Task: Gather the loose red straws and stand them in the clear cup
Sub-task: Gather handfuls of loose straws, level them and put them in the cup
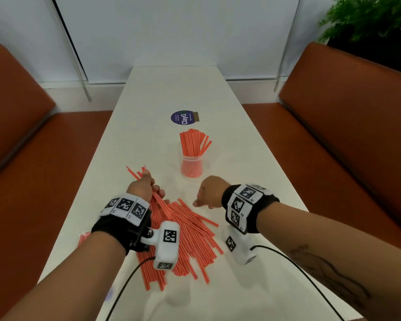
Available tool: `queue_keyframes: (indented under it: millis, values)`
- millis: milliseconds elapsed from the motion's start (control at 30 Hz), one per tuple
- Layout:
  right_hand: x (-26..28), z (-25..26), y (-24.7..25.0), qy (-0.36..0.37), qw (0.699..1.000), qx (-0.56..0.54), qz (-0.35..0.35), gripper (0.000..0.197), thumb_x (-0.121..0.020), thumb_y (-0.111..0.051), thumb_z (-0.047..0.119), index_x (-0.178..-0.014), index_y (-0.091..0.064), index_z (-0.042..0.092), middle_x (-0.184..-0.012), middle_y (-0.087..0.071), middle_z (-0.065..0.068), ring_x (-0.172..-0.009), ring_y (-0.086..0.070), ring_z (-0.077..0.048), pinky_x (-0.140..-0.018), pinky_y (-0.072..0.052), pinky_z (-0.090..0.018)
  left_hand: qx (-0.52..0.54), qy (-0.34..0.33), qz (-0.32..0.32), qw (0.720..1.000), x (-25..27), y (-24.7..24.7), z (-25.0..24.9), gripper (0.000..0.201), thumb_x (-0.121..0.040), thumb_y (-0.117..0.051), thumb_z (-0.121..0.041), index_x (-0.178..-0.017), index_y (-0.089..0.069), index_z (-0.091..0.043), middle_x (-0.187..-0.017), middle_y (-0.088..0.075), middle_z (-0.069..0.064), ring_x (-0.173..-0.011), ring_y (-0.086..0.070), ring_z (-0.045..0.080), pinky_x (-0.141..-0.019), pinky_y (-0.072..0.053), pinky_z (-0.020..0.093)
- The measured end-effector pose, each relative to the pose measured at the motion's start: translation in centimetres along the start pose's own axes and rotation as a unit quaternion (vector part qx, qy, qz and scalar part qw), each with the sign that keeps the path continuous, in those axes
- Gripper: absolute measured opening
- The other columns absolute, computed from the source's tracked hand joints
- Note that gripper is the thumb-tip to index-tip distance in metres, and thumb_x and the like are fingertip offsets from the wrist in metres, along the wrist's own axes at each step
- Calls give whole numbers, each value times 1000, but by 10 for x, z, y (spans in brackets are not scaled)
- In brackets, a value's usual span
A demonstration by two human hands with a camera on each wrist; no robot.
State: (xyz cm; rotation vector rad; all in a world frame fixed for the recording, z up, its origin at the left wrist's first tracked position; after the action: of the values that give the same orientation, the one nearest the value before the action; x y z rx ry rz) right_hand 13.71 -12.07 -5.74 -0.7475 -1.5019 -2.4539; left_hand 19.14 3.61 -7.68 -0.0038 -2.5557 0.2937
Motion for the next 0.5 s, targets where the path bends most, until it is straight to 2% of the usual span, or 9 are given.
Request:
queue_keyframes:
  millis: [67, 100, 167, 267, 333, 400, 500]
  values:
    - [-6, 5, -16, 11, 995, 93, 24, 49, -88, -59, 43, -58, -45, 7, -59, -45, -1, -52, -42, -14, -53, -37, -23, 9, 1, 8, 1000, 1, 7, -6, 41, -94, -42, -44, -68, -42, -13, -43, -36, 0, -22, -37, 9, -47, -57, 33]
    - [-8, 10, -23, 18, 993, 116, 27, 51, -87, -61, 43, -56, -39, 9, -56, -40, -1, -49, -37, -13, -49, -32, -23, 2, 0, 10, 1000, 1, 12, -8, 41, -94, -44, -44, -68, -41, -13, -47, -33, -1, -22, -34, 7, -42, -55, 28]
    - [-8, 18, -31, 36, 988, 146, 24, 50, -84, -65, 41, -56, -38, 10, -54, -38, -1, -47, -35, -13, -47, -31, -23, -28, 3, 17, 999, 3, 15, -9, 41, -92, -46, -46, -66, -40, -15, -41, -33, -4, -22, -29, 6, -36, -44, 15]
    - [-12, 30, -42, 48, 981, 187, 32, 49, -89, -61, 34, -55, -36, 9, -55, -37, -2, -46, -35, -13, -49, -35, -25, -55, 11, 25, 998, 3, 23, -7, 42, -91, -48, -47, -64, -39, -16, -33, -32, -7, -23, -27, 5, -35, -33, 9]
    - [-15, 32, -46, 39, 976, 208, 48, 49, -95, -53, 29, -54, -36, 8, -56, -36, -3, -48, -34, -13, -60, -39, -30, -64, 9, 22, 998, 4, 28, -4, 40, -91, -48, -45, -66, -40, -16, -39, -32, -5, -23, -27, 5, -34, -31, 9]
    - [-19, 31, -47, 30, 978, 201, 50, 47, -97, -48, 21, -54, -36, 8, -58, -35, -3, -49, -33, -13, -71, -37, -26, -74, 8, 23, 997, 6, 30, -1, 38, -92, -49, -43, -68, -40, -15, -50, -30, -2, -23, -27, 4, -32, -30, 10]
    - [-23, 24, -49, 3, 986, 162, 44, 44, -98, -44, 13, -55, -35, 9, -60, -35, -3, -51, -32, -13, -67, -37, -28, -84, 17, 37, 996, 6, 28, 4, 38, -92, -49, -42, -67, -39, -15, -48, -31, -3, -23, -28, 5, -32, -30, 10]
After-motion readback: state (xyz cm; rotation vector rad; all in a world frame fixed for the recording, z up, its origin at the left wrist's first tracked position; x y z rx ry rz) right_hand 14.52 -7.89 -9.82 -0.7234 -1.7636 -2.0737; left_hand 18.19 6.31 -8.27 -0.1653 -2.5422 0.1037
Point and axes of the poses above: each hand's wrist, its own x-axis away from the middle knuckle, its own y-axis out of the back of the hand, z = x × y, the point moved 8 cm from there along -x, towards the middle knuckle
